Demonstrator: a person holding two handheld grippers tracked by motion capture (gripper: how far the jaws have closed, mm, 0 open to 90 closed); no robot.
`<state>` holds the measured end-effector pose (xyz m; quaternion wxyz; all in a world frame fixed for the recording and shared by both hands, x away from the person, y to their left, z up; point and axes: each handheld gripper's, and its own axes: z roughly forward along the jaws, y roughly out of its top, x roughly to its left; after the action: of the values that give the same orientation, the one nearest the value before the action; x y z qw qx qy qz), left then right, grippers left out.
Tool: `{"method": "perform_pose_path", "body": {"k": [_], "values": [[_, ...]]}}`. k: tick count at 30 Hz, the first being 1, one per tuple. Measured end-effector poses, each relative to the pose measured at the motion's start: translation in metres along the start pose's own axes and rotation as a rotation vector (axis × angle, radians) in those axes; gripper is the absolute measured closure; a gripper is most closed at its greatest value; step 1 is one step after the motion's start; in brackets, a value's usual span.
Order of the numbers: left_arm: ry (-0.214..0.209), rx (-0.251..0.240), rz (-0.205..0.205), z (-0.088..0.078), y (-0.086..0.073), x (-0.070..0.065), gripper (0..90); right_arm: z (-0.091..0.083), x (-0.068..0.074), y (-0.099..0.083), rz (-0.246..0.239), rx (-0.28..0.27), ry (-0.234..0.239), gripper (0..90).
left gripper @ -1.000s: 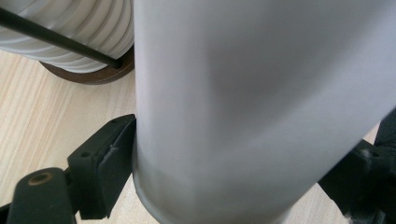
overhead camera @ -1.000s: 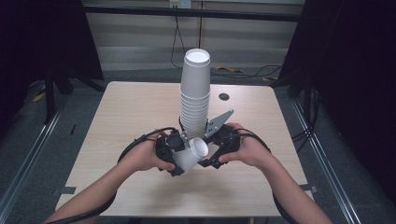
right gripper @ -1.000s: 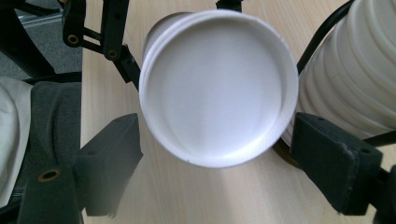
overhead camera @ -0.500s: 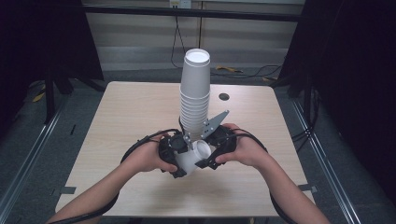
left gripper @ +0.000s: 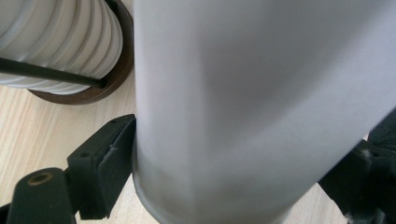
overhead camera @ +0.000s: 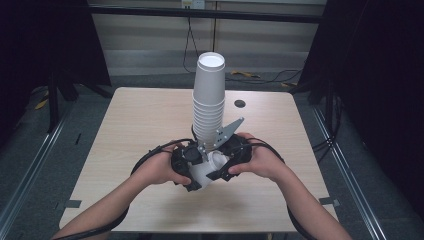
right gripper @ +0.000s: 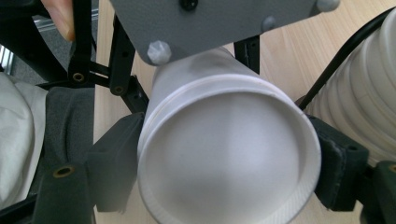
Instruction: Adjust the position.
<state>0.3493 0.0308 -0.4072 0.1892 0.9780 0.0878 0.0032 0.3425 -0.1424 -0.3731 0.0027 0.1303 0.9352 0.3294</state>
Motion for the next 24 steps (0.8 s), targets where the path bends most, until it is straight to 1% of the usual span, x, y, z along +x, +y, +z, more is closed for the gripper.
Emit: {"method": "perform_pose_path", "body": {"k": [1, 2, 3, 4, 6, 9, 10, 11, 13, 14, 15, 16, 18, 19, 20, 22, 24], "values": [[-0.002, -0.003, 0.001, 0.0002, 0.0000, -0.0003, 13.6, -0.0004, 0.0004, 0.0002, 0.004, 0.002, -0.001, 21.6], [0.008, -0.011, 0.007, 0.0006, 0.0001, -0.0003, 13.6, -0.0004, 0.0004, 0.0003, 0.005, -0.001, 0.000, 21.7], [0.008, -0.011, 0.007, 0.0006, 0.0001, -0.0003, 13.6, -0.0004, 0.0004, 0.0003, 0.005, -0.001, 0.000, 21.7], [-0.007, 0.000, 0.031, -0.0003, 0.0010, 0.0012, 13.6, -0.0003, 0.0007, 0.0004, 0.006, -0.002, 0.001, 21.7], [-0.007, -0.010, 0.018, -0.0003, 0.0008, 0.0000, 13.6, 0.0000, 0.0008, 0.0007, 0.004, -0.005, 0.001, 22.4], [-0.006, -0.008, 0.018, -0.0004, 0.0005, 0.0000, 13.6, 0.0002, 0.0009, 0.0008, 0.003, -0.006, 0.003, 22.9], [-0.003, -0.009, 0.027, -0.0009, 0.0005, 0.0006, 13.6, 0.0005, 0.0008, 0.0009, 0.004, -0.009, 0.006, 22.8], [-0.003, -0.051, -0.021, 0.0017, -0.0003, -0.0024, 13.6, 0.0006, 0.0008, 0.0010, 0.004, -0.010, 0.005, 22.8], [-0.009, -0.020, 0.028, -0.0006, -0.0002, 0.0009, 13.6, 0.0005, 0.0006, 0.0012, 0.003, -0.013, 0.004, 22.8], [-0.009, -0.028, 0.017, 0.0002, -0.0003, -0.0001, 13.6, 0.0005, 0.0004, 0.0013, 0.003, -0.013, 0.007, 22.8], [-0.005, -0.013, 0.032, -0.0008, -0.0002, 0.0005, 13.6, 0.0008, 0.0004, 0.0012, 0.003, -0.014, 0.010, 22.8], [-0.004, -0.012, 0.021, -0.0005, -0.0005, -0.0006, 13.6, 0.0014, 0.0004, 0.0011, 0.004, -0.015, 0.011, 22.7], [-0.006, -0.018, 0.022, -0.0001, -0.0004, -0.0010, 13.6, 0.0023, 0.0007, 0.0013, 0.000, -0.012, 0.012, 22.6], [-0.008, -0.017, 0.037, 0.0000, 0.0001, -0.0006, 13.6, 0.0025, 0.0009, 0.0013, 0.001, -0.009, 0.013, 22.5], [-0.009, -0.025, 0.023, 0.0004, 0.0000, -0.0017, 13.6, 0.0032, 0.0010, 0.0013, -0.003, -0.010, 0.014, 22.4], [-0.008, -0.021, 0.019, -0.0001, 0.0005, -0.0020, 13.6, 0.0035, 0.0013, 0.0015, -0.002, -0.009, 0.012, 22.4], [-0.004, -0.024, 0.031, -0.0006, 0.0006, -0.0008, 13.6, 0.0032, 0.0011, 0.0016, -0.004, -0.016, 0.011, 22.9]]}}
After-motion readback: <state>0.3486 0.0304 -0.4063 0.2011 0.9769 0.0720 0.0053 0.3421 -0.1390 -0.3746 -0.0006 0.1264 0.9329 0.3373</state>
